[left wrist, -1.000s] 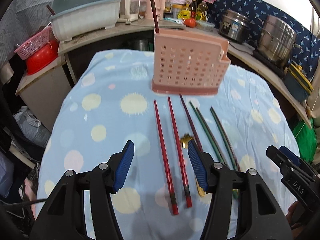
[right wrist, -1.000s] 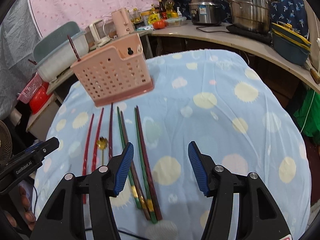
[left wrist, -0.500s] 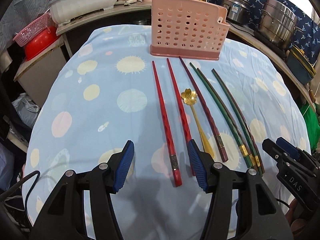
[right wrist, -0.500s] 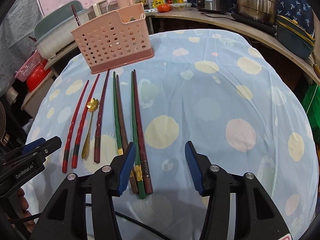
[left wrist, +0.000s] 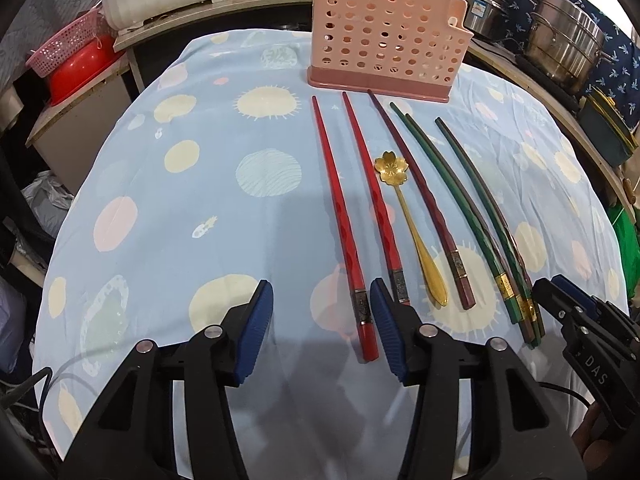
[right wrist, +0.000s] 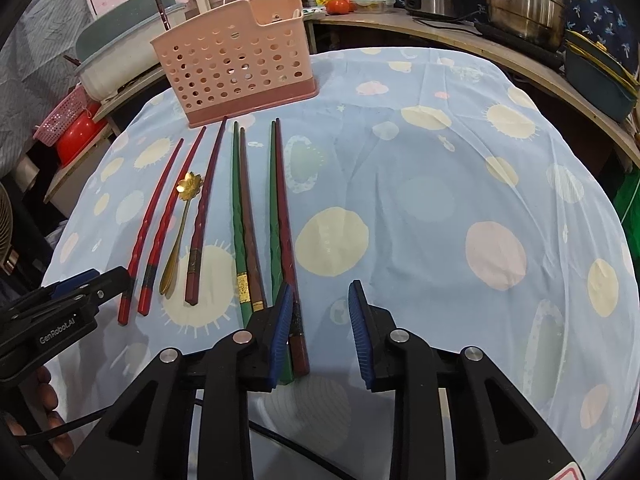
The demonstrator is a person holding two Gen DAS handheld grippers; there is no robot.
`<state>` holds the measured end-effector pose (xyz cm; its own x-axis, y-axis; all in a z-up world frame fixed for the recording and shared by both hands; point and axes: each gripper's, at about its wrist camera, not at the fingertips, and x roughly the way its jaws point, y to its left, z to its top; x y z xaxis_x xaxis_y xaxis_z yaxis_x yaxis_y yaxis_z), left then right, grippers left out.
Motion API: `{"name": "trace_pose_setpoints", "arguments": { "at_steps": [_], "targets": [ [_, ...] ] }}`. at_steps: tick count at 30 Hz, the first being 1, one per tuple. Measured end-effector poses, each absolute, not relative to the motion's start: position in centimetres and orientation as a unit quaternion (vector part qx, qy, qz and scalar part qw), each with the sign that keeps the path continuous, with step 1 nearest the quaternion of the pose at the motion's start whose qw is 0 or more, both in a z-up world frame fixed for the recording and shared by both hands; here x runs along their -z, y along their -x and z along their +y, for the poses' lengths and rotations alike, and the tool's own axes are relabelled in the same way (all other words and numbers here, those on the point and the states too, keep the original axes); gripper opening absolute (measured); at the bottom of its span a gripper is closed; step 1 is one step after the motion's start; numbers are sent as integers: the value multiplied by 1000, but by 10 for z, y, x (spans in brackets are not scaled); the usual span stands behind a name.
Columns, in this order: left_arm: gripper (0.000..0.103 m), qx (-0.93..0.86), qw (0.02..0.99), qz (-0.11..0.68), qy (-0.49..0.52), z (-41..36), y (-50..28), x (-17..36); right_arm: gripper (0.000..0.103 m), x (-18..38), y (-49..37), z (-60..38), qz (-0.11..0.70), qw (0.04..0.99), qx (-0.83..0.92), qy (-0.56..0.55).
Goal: Organize utensils
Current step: 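Close left tool on a red chopstick while right tool grasps a dark red chopstick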
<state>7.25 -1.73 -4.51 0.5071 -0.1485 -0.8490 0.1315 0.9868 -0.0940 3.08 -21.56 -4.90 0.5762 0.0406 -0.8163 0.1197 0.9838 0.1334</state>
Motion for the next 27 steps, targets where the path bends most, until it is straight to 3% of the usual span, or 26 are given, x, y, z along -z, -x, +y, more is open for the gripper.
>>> {"name": "trace_pose_setpoints", "arguments": {
  "at_steps": [15, 17, 21, 25, 27],
  "targets": [
    [43, 73, 868, 491, -5, -15, -75, 51, 22, 51, -28, -220, 460, 883, 19, -88],
    [41, 73, 869, 490, -9, -16, -74, 51, 18, 54, -29, -216, 466, 881, 16, -83],
    [25, 78, 870, 486, -14, -19, -74, 51, 18, 55, -29, -212, 462, 884, 17, -71],
    [9, 88, 869, 487, -9, -19, -74, 51, 10, 55, -29, -214, 463, 883, 17, -73],
    [8, 94, 868, 487, -8, -20, -74, 51, 10, 55, -29, -214, 463, 883, 17, -72]
  ]
}}
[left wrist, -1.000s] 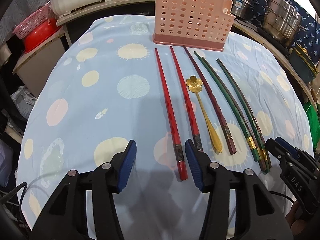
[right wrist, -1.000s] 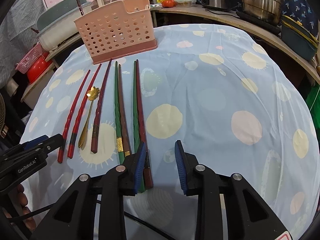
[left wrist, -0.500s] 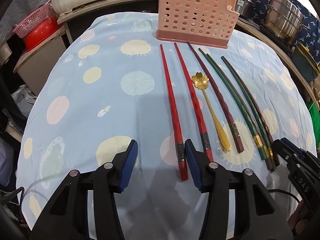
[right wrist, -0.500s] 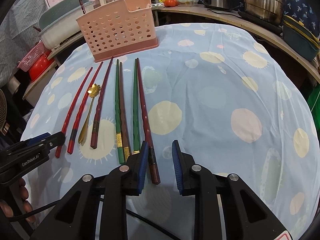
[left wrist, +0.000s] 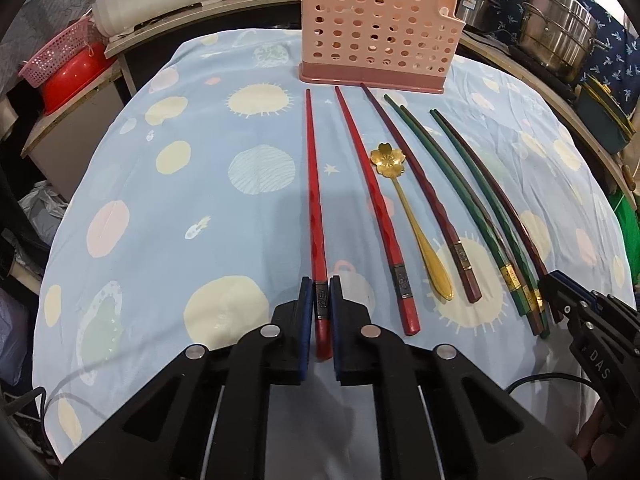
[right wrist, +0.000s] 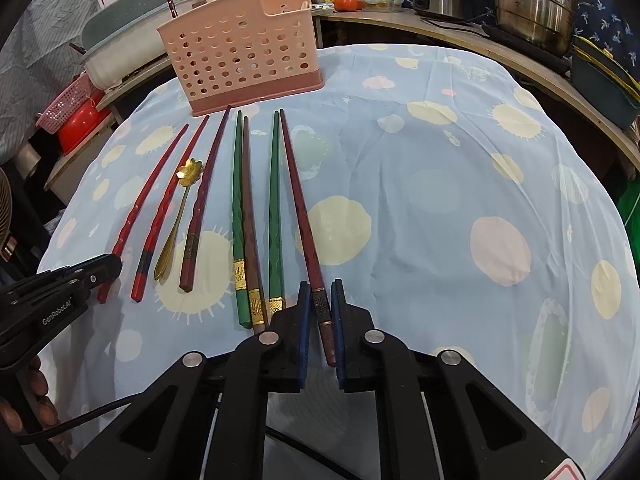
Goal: Organize utensils
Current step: 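Close left tool on a red chopstick while right tool grasps a dark red chopstick, then lift both chopsticks and carry them above the pink holder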
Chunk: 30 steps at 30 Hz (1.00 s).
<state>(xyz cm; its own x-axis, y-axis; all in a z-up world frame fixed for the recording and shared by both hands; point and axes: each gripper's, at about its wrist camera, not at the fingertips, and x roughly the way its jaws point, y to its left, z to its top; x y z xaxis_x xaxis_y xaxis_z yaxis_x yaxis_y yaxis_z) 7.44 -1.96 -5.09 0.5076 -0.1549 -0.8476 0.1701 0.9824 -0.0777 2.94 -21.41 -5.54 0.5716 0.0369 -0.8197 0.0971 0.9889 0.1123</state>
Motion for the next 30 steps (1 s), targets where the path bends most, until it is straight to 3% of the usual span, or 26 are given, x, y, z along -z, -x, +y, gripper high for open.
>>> {"name": "trace_pose_setpoints", "arguments": {
  "at_steps": [9, 30],
  "targets": [
    [7, 113, 864, 490, 20, -14, -70, 39, 7, 45, -26, -215, 455, 886, 11, -85],
    [7, 135, 906, 398, 46, -6, -74, -65, 7, -53, -39, -221, 363, 927, -1, -100]
  ]
}}
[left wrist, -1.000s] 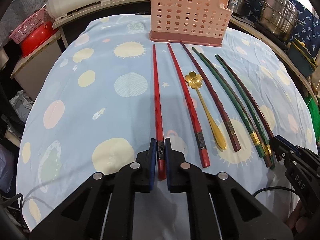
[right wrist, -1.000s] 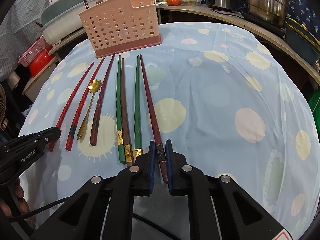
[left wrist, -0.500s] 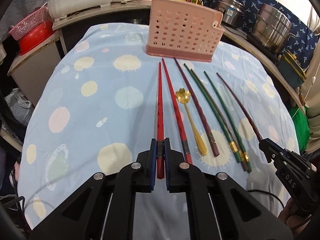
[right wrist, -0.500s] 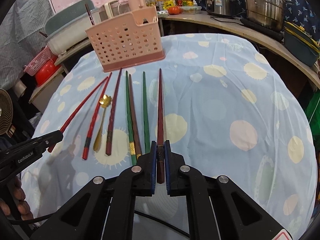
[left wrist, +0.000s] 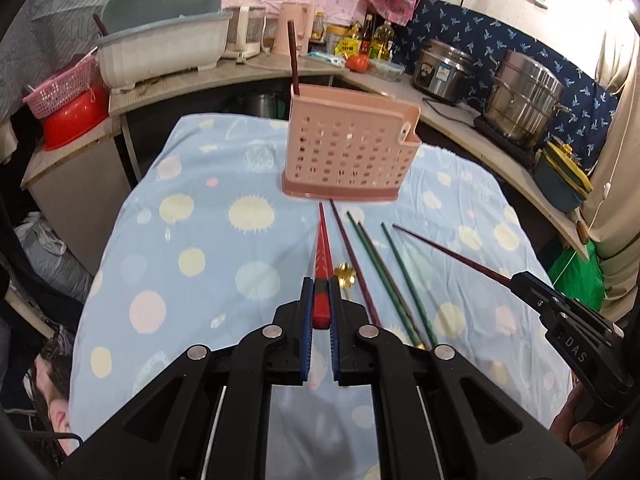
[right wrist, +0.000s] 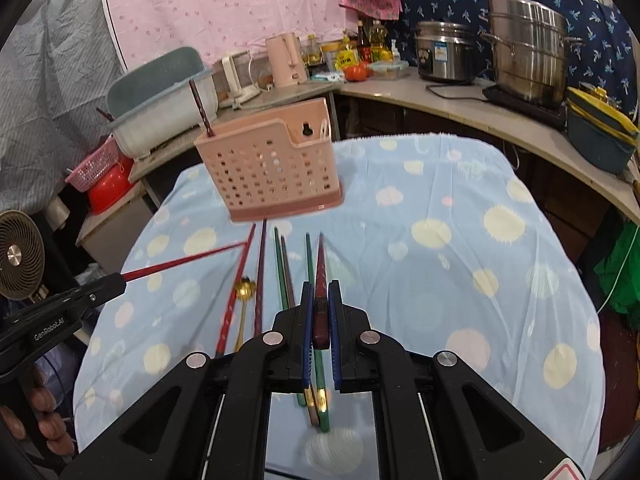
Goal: Organize utensils
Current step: 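Lift both chopsticks and carry them above the pink holder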
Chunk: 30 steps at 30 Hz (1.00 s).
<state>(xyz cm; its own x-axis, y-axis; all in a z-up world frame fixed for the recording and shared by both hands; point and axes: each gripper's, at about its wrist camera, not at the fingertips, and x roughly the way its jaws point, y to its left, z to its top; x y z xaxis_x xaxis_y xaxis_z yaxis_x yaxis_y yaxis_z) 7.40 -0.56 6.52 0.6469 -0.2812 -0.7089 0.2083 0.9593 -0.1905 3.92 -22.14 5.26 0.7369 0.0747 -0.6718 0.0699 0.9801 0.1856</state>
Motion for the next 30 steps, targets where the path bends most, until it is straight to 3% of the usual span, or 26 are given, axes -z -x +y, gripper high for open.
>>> {"name": "trace_pose_setpoints", "arguments": {
  "at_steps": [30],
  "targets": [
    [7, 144, 963, 229, 21, -24, -151, -235, 7, -199, -122, -249, 218, 971, 5, -98]
  ]
}}
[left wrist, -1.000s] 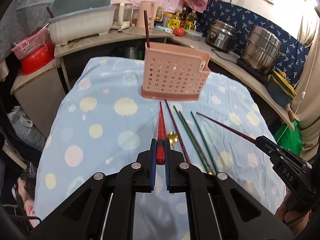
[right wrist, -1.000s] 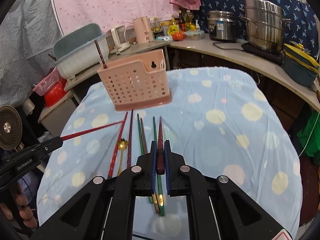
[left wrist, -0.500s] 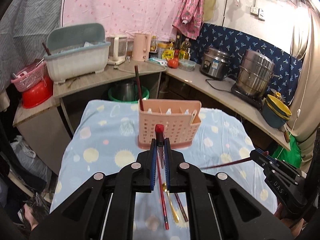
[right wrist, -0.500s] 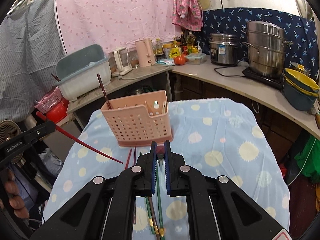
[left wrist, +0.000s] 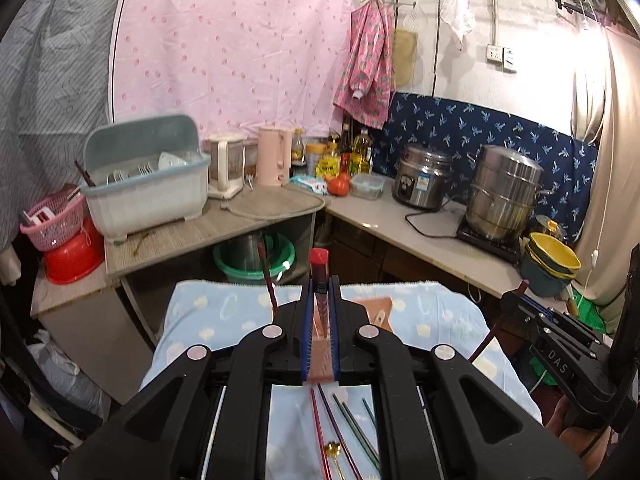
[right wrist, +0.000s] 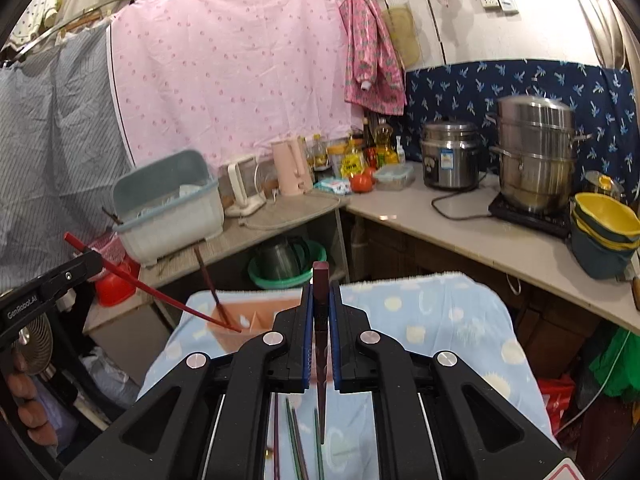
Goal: Organize utensils
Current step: 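Lift both chopsticks and carry them above the pink holder, then lower both chopsticks into the holder and open both tools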
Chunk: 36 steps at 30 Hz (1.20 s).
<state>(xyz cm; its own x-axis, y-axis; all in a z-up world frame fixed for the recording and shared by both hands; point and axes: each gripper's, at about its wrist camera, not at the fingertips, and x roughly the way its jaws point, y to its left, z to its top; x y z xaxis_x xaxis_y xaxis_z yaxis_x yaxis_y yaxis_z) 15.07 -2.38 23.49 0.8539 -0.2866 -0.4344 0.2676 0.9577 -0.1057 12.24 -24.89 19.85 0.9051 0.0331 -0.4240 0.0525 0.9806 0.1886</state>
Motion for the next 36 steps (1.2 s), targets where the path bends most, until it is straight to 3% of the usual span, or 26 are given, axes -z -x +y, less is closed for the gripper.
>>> {"name": "trace_pose_setpoints", "arguments": {
  "at_steps": [7, 15, 33, 34, 35, 36],
  "targets": [
    [7, 122, 967, 225, 20, -20, -185, -245, 7, -231, -160, -248, 166, 982, 22, -91],
    [7, 117, 960, 252, 17, -18, -217, -220, 7, -237, -202, -243, 138, 986, 29, -91],
    [8, 111, 947, 302, 23, -14, -247, -172, 7, -152, -262, -226, 236, 968, 25, -84],
    [8, 106, 946, 304, 25, -13, -248, -171, 8, -150, -263, -226, 240, 967, 27, -84],
    [11, 101, 947, 303, 28, -12, -248, -170, 18, -149, -261, -227, 237, 967, 32, -86],
    [21, 98, 948, 302, 28, -12, -248, -170, 27, -150, -259, -228, 234, 968, 38, -86]
  ]
}}
